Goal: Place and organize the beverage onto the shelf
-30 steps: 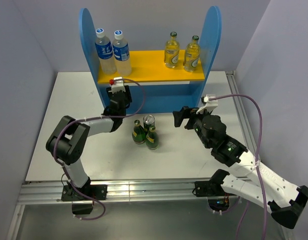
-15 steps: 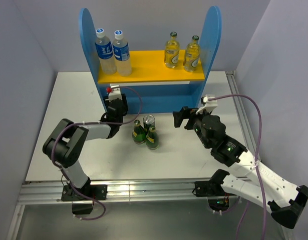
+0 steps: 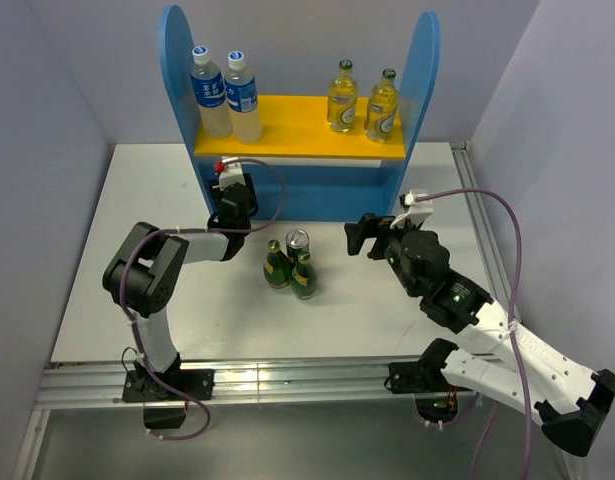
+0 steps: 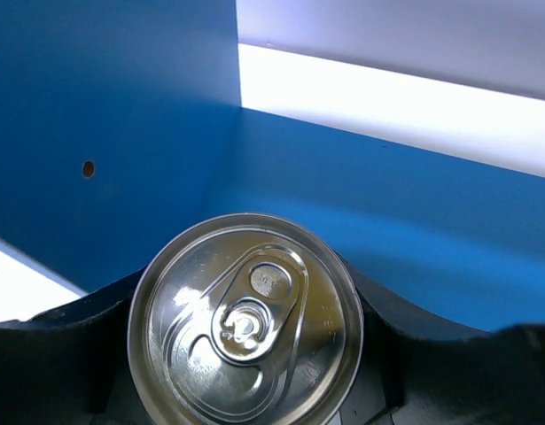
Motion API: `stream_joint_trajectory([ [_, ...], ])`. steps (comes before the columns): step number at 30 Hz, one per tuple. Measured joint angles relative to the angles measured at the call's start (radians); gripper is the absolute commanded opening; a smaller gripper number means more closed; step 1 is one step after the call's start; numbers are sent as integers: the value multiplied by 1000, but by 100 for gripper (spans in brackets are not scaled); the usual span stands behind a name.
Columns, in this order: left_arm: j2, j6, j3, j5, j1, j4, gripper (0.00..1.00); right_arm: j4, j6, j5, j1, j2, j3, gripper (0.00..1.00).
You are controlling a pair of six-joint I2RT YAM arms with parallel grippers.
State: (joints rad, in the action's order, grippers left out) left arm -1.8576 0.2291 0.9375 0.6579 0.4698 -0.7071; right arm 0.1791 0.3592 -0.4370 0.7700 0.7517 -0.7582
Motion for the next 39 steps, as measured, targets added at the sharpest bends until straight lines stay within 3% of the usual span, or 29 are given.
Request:
stream_joint_trajectory([
  [1,-5,0,6,1,-2,0,53,0,0,0,0,2,0,99],
  [2,-7,0,11,2,-3,2,63,0,0,0,0,4,0,99],
  [4,-10,1,15,2,-6,3,78,0,0,0,0,7,0,99],
  [6,-10,3,15,1,-6,3,82,0,0,0,0,8,0,99],
  [8,-13,5,17,2,-6,2,94,0,0,0,0,9,0,99],
  [23,5,30,34,-37,-14,45,99,1,5,-15,6,10,0,100],
  [34,306,51,-57,-199,-18,104,99,2,32,-46,39,9,0,100],
  [39,474,57,-153,-214,17,185,99,0,67,-111,223,58,2,100],
])
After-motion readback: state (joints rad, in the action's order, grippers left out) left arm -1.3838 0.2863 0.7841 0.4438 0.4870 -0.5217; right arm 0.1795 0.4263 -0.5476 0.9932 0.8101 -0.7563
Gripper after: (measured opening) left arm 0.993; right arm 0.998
